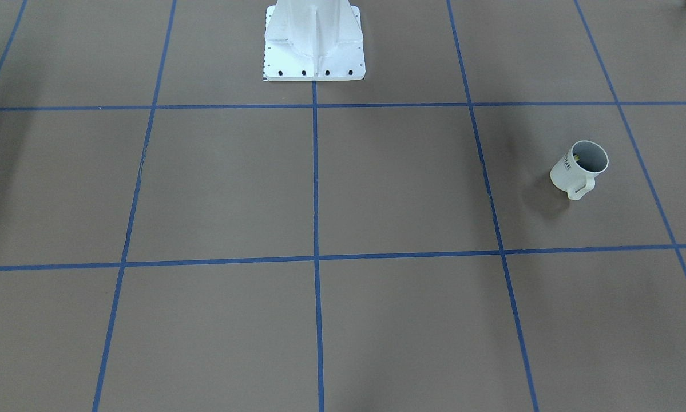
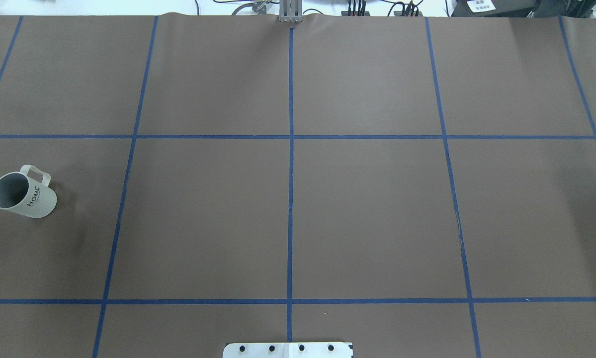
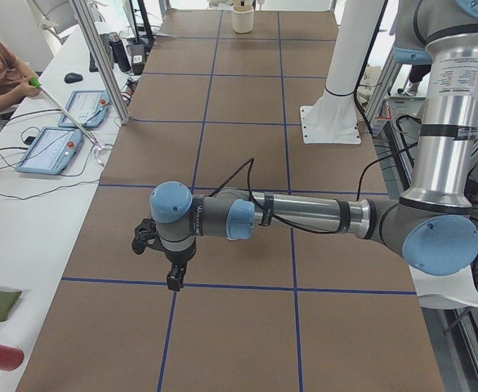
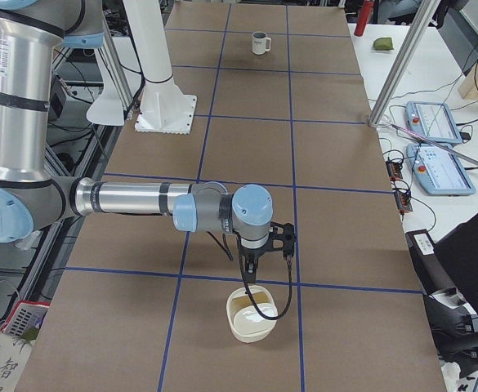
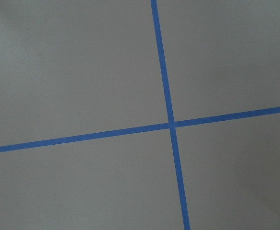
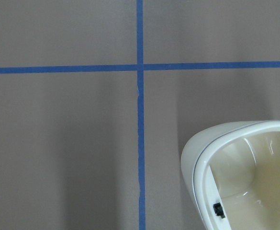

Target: Left arm hands cup to right arm to dump lemon

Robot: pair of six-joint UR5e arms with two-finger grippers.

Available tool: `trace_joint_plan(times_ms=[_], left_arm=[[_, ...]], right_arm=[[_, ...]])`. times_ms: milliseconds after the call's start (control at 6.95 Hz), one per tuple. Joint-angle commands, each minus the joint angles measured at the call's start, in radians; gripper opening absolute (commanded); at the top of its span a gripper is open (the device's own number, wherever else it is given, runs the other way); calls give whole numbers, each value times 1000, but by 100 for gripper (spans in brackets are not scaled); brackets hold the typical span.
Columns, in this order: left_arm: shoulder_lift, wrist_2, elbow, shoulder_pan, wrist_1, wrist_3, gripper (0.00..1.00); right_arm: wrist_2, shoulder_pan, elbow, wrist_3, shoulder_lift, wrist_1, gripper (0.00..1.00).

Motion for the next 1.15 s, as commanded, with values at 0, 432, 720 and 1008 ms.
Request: trace_joint_plan(times_ms=[0, 432, 720, 1008], left_arm=[[-3, 0, -2, 0, 1, -1, 100], [-8, 0, -48, 55, -49, -4, 100], [-9, -3, -92, 112, -72, -85, 100], [1, -67, -108, 188, -77, -256, 100]], right_arm=[[0, 0, 6, 6, 7, 3, 100], [21, 0, 57, 23, 7, 2, 100], [43, -1, 76, 31, 59, 25, 100], [134, -6, 33, 29, 55, 57, 100]])
